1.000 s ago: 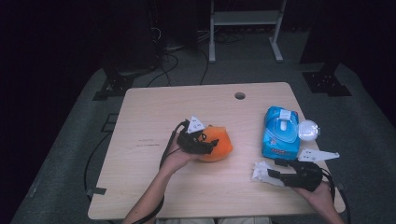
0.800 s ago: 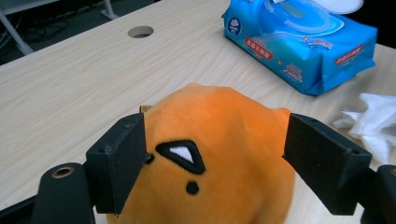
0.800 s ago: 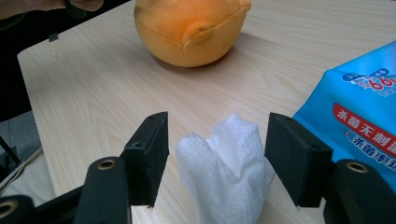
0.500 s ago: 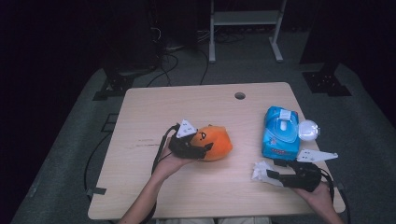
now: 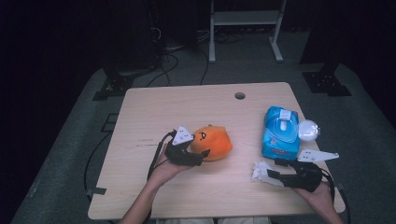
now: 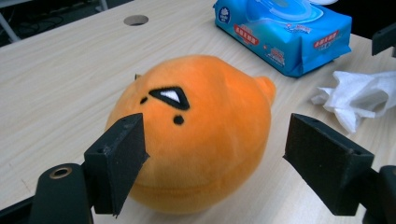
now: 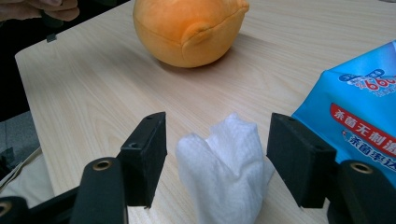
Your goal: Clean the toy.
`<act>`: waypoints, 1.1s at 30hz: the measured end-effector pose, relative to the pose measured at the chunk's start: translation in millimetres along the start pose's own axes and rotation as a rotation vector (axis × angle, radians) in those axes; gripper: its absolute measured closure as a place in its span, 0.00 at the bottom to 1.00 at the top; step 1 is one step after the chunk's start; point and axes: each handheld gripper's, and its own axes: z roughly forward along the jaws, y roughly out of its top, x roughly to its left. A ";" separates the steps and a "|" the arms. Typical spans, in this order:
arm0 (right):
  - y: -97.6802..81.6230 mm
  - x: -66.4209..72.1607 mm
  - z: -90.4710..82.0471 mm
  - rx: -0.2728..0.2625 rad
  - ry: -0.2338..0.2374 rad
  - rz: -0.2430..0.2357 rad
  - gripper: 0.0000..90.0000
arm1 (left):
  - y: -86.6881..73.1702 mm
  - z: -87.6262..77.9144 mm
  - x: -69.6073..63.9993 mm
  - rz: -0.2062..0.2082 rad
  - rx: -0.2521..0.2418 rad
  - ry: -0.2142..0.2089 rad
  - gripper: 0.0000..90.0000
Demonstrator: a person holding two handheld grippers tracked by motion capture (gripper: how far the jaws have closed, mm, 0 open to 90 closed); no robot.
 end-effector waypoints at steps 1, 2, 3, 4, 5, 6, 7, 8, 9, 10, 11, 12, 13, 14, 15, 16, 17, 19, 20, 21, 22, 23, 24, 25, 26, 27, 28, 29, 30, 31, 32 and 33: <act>-0.1 -0.4 0.3 0.000 0.001 -0.001 0.41 | -1.2 -0.7 -0.2 0.003 0.001 0.000 0.22; -0.1 -0.6 0.7 0.000 0.001 -0.001 0.40 | -2.3 -1.5 -0.4 0.000 0.003 0.000 0.22; -0.1 -0.6 0.8 0.002 0.001 0.001 0.40 | -3.6 -2.2 -0.5 -0.004 0.000 -0.004 0.22; 0.0 -0.8 1.0 0.003 0.001 0.001 0.40 | -5.0 -2.9 -0.8 -0.010 -0.002 -0.008 0.22; 0.0 -1.0 1.0 0.003 0.001 0.001 0.40 | -6.4 -3.9 -1.3 -0.012 0.001 -0.009 0.22; 0.0 -1.2 1.0 0.002 0.000 0.000 0.40 | -8.4 -4.8 -1.3 -0.012 0.002 -0.012 0.22; -0.2 -1.3 0.8 0.001 -0.001 0.001 0.40 | -9.6 -5.5 -1.4 -0.013 0.005 -0.012 0.22; -0.3 -1.6 0.7 0.000 -0.001 -0.001 0.40 | -11.2 -6.2 -1.5 -0.016 0.005 -0.015 0.22; -0.5 -1.8 0.8 -0.001 -0.001 0.001 0.40 | -12.5 -7.5 -1.3 -0.017 0.011 -0.012 0.22; -0.7 -1.9 0.9 0.000 -0.001 0.002 0.40 | -13.9 -8.1 -0.8 -0.020 0.008 -0.012 0.21; -0.8 -2.0 1.0 0.002 -0.002 0.003 0.40 | -15.1 -9.1 -0.2 -0.022 0.009 -0.012 0.21; -1.0 -2.2 1.1 0.002 -0.001 0.004 0.39 | -16.1 -10.1 0.2 -0.026 0.011 -0.011 0.21; -1.2 -2.3 1.3 0.004 -0.001 0.004 0.39 | -17.4 -11.0 0.3 -0.028 0.011 -0.010 0.21; -1.2 -2.2 1.5 0.006 -0.003 0.005 0.39 | -18.4 -11.4 0.1 -0.030 0.010 -0.011 0.21; -1.2 -2.2 1.6 0.006 -0.002 0.004 0.39 | -19.3 -12.3 -0.1 -0.029 0.014 -0.011 0.21; -1.2 -2.2 1.7 0.006 -0.003 0.004 0.39 | -20.4 -13.1 -0.1 -0.028 0.015 -0.013 0.21; -1.3 -2.1 1.9 0.007 -0.003 0.005 0.39 | -21.4 -13.8 -0.2 -0.032 0.015 -0.018 0.21; -1.6 -2.0 2.0 0.010 -0.005 0.004 0.39 | -23.5 -15.4 -0.2 -0.037 0.011 -0.024 0.21; -2.0 -1.9 1.7 0.008 -0.004 0.004 0.39 | -24.4 -16.4 -0.5 -0.040 0.010 -0.024 0.21; -2.3 -2.0 1.4 0.008 -0.005 0.004 0.39 | -25.3 -17.3 -0.2 -0.041 0.010 -0.024 0.21; -2.6 -2.1 1.2 0.008 -0.004 0.007 0.39 | -26.3 -17.9 -0.1 -0.044 0.008 -0.022 0.21; -2.9 -2.4 1.1 0.009 -0.004 0.010 0.39 | -27.2 -18.7 0.1 -0.045 0.012 -0.022 0.21; -3.2 -2.9 1.3 0.009 -0.005 0.010 0.38 | -28.2 -19.3 0.1 -0.045 0.012 -0.022 0.21; -3.4 -3.1 1.4 0.010 -0.005 0.010 0.38 | -29.1 -19.8 0.4 -0.043 0.014 -0.020 0.21; -3.5 -3.0 1.6 0.011 -0.005 0.012 0.38 | -29.9 -20.5 0.5 -0.045 0.016 -0.021 0.21; -3.6 -2.9 1.7 0.010 -0.004 0.012 0.38 | -30.8 -21.5 0.5 -0.047 0.019 -0.020 0.21; -3.6 -2.7 1.8 0.011 -0.004 0.011 0.38 | -31.8 -22.3 0.8 -0.048 0.015 -0.021 0.21; -3.7 -2.7 2.0 0.011 -0.005 0.011 0.38 | -32.9 -23.3 1.0 -0.054 0.013 -0.022 0.21; -3.7 -2.8 2.1 0.013 -0.005 0.012 0.38 | -34.2 -24.7 1.4 -0.054 0.017 -0.021 0.21; -3.8 -2.8 2.3 0.013 -0.005 0.015 0.38 | -35.8 -25.6 1.6 -0.055 0.016 -0.022 0.21; -3.9 -2.9 2.4 0.013 -0.005 0.015 0.37 | -37.6 -26.4 1.6 -0.058 0.018 -0.022 0.21; -3.9 -3.0 2.5 0.014 -0.006 0.015 0.37 | -40.0 -27.4 1.5 -0.061 0.019 -0.021 0.20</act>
